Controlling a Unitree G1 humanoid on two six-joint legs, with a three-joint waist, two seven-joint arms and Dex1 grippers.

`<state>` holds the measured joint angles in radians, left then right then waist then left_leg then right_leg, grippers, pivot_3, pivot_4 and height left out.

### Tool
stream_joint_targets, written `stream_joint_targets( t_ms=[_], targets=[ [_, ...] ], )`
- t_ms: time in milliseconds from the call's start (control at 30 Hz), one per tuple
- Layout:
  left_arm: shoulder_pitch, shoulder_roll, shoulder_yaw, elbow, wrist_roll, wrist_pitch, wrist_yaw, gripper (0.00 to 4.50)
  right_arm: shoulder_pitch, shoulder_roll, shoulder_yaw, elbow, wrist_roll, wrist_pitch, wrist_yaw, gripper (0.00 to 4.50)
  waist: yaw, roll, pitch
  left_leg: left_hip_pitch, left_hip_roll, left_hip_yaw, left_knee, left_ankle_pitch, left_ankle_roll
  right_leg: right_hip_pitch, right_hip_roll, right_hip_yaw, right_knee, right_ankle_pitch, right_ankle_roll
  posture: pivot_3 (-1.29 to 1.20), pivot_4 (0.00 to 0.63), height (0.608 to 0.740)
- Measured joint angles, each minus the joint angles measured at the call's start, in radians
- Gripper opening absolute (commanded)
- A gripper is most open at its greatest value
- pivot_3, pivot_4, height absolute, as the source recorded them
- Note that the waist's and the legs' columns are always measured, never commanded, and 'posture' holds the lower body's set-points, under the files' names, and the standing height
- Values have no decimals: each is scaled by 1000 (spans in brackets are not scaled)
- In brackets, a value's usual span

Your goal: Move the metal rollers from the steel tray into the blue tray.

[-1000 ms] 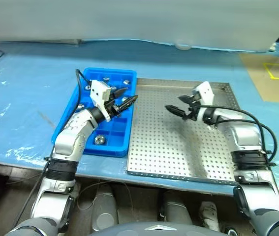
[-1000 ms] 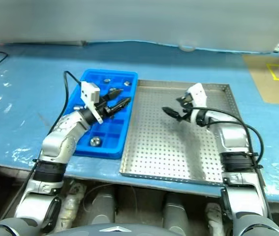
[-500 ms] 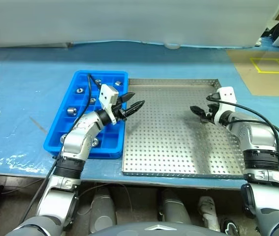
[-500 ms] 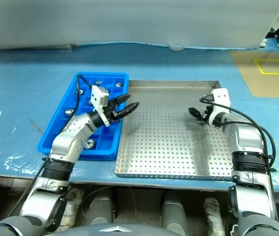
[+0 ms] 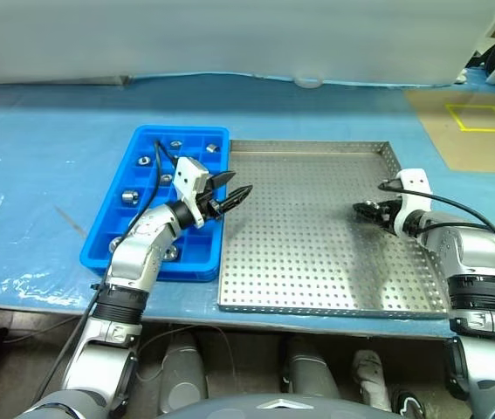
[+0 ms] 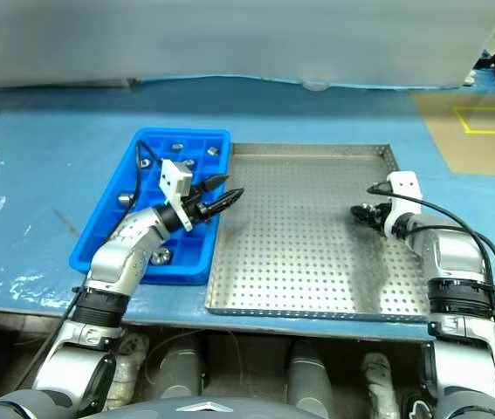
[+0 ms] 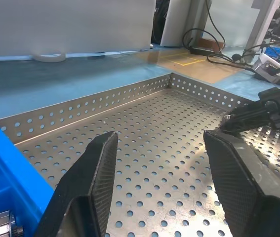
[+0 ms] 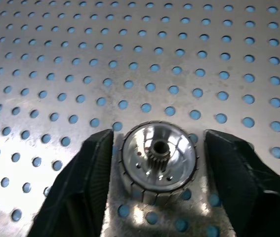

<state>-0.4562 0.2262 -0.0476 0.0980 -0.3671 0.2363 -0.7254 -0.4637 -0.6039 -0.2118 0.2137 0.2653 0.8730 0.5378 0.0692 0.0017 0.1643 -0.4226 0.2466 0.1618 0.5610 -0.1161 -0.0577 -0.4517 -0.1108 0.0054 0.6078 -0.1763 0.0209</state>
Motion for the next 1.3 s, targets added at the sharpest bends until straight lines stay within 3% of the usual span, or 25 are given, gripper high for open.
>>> stream_joint_targets(
  t_ms=[67,267,400,700,967,1300],
  targets=[
    [0,6,7,0,1,-2,12,2897,-1,0,3,0,1,1,4,1630,0,0,0,0,0,0,0,0,0,0,0,0,0,0,0,-13,150,740],
    [2,39,62,-57,-7,5,54,2897,-79,62,75,-2,7,-84,61,1634,-1,0,0,0,1,0,-1,0,0,-2,0,0,1,0,0,106,150,740],
    [50,89,132,-177,-35,46,98,2897,-192,114,185,-7,17,-160,189,1634,10,0,0,-1,2,0,-3,0,0,-3,1,-2,0,0,-1,229,150,740],
    [275,148,268,-391,-45,101,234,2897,-367,241,417,130,25,-329,561,1634,91,0,0,-6,4,-1,-4,-1,0,-4,0,-7,-1,-1,-2,426,150,740],
    [392,136,312,-521,-55,123,316,2897,-458,300,623,301,-115,-512,759,1634,173,0,0,-11,4,-10,-1,0,0,-3,1,-11,0,-1,-2,507,150,740],
    [400,141,309,-535,-62,125,334,2897,-432,291,651,322,-167,-580,830,1634,210,0,0,-14,4,-12,1,0,-1,-4,1,-12,1,-1,-2,465,150,740]
  ],
)
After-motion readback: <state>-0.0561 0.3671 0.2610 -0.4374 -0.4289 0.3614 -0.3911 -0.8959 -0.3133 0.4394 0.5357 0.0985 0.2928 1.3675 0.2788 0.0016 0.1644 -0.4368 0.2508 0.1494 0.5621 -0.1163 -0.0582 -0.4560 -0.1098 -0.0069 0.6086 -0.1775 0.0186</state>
